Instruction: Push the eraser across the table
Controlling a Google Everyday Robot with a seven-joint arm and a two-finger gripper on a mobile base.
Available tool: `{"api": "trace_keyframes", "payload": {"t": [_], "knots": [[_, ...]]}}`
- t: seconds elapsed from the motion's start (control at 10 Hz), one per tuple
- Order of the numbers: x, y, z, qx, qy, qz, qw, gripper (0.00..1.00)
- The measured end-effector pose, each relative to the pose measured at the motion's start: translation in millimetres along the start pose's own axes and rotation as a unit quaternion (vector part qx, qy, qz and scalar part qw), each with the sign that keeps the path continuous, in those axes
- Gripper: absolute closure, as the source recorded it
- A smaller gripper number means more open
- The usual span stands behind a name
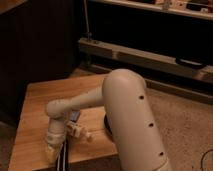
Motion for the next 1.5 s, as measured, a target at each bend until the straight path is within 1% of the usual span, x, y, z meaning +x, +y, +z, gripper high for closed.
{"api": "trace_keyframes", "payload": {"t": [0.3,0.6,0.9,1.0,1.2,1.5], "knots": [[5,-10,-8,0.016,-0.001,0.017,0.9997,0.98],[9,-21,-14,0.027,0.01,0.032,0.9991,0.98],[23,-31,-19,0.035,0.016,0.05,0.998,0.98],[32,-37,-22,0.038,0.016,0.061,0.9973,0.98],[48,-47,-32,0.047,0.005,0.082,0.9955,0.98],[63,-56,-43,0.05,-0.016,0.109,0.9926,0.98]]}}
